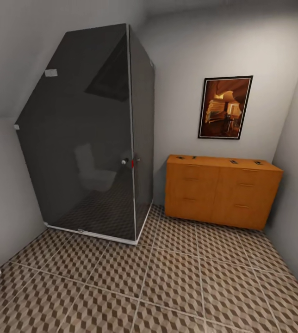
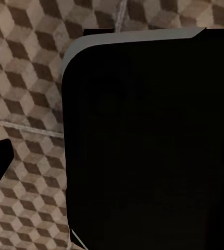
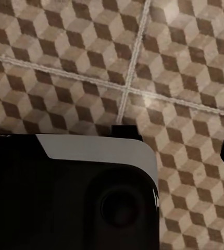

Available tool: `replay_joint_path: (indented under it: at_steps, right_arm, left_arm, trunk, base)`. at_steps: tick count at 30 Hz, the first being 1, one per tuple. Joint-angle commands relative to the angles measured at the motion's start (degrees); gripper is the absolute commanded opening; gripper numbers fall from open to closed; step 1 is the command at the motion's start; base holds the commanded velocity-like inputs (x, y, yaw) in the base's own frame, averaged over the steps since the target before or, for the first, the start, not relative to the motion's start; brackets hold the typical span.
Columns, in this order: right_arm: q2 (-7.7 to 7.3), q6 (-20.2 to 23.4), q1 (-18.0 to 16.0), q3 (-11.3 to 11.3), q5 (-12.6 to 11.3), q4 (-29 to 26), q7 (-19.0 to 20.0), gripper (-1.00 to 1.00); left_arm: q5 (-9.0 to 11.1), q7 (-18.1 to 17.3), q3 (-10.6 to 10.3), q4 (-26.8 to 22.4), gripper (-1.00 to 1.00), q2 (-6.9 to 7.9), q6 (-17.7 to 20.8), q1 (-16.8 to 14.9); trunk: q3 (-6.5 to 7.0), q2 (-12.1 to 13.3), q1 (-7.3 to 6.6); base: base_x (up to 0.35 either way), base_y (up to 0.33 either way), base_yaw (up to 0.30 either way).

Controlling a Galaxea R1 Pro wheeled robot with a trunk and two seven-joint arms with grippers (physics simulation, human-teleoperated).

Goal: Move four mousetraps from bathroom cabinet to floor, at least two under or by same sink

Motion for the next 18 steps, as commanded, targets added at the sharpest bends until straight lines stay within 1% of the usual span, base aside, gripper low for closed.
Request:
replay_joint_path:
  at_steps: [1,10,18]
  right_arm:
    - [0.00,-0.19,-0.04,0.03,-0.01,0.06,-0.01,1.00]
    - [0.00,-0.19,-0.08,0.03,-0.01,0.06,0.01,1.00]
    - [0.18,-0.11,-0.10,-0.09,-0.06,0.06,0.00,1.00]
  left_arm:
    - [-0.01,-0.01,0.00,-0.10,1.00,0.01,-0.08,0.04]
    - [-0.01,-0.01,0.00,-0.10,1.00,0.01,-0.08,0.04]
    - [-0.01,-0.01,0.00,-0.10,1.00,0.01,-0.08,0.04]
  trunk:
    - [0.03,-0.03,0.00]
    - [0.69,-0.03,0.00]
    - [0.66,-0.03,0.00]
  base:
    - [0.000,0.000,-0.207]
    - [0.000,0.000,-0.202]
    - [0.000,0.000,-0.087]
